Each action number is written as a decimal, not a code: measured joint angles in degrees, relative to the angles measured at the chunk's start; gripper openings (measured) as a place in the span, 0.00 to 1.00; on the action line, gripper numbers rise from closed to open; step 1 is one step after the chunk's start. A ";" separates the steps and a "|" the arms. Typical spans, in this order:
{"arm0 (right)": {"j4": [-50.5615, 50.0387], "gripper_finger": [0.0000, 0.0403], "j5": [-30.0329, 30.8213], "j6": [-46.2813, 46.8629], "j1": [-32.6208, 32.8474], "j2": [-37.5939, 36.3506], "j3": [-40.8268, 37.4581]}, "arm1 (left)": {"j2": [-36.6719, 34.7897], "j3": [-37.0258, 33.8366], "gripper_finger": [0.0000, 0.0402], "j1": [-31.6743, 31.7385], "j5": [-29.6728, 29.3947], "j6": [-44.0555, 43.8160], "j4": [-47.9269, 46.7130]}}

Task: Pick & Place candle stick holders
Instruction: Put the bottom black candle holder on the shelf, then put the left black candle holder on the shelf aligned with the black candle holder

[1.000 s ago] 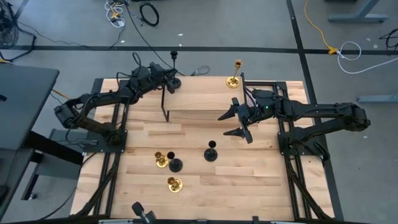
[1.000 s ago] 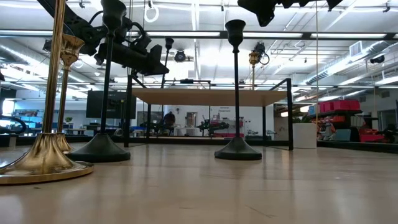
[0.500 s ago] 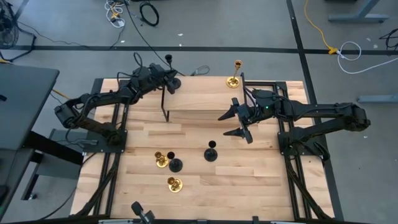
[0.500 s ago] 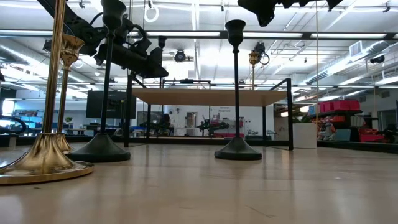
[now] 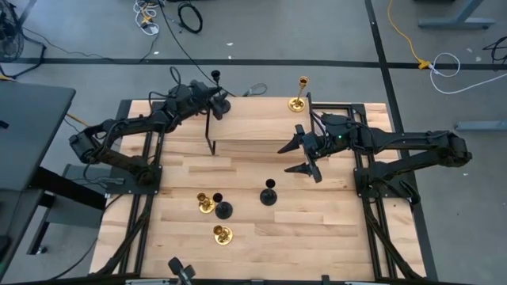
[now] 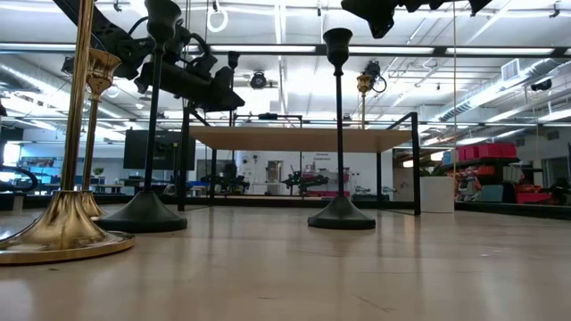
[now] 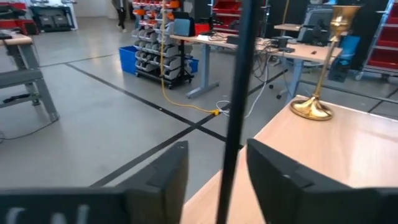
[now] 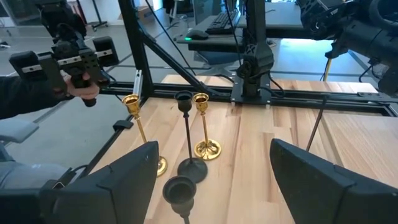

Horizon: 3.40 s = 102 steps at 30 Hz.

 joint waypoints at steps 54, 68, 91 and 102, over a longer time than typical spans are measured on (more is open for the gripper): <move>-0.37 0.75 -0.02 4.52 2.58 0.02 0.00 | -36.39 -0.02 0.61 -37.88 15.67 -5.40 -47.26; -0.37 0.75 0.02 4.50 2.58 0.02 0.00 | -35.52 -0.02 0.59 -58.00 -4.82 -14.88 -53.37; 0.02 0.75 -0.09 5.50 2.62 0.02 0.00 | -19.22 0.00 0.59 -76.60 -28.32 -24.10 -45.48; 0.02 0.75 -0.11 5.55 2.62 0.02 0.00 | -12.41 0.00 0.59 -78.23 -36.85 -25.65 -42.48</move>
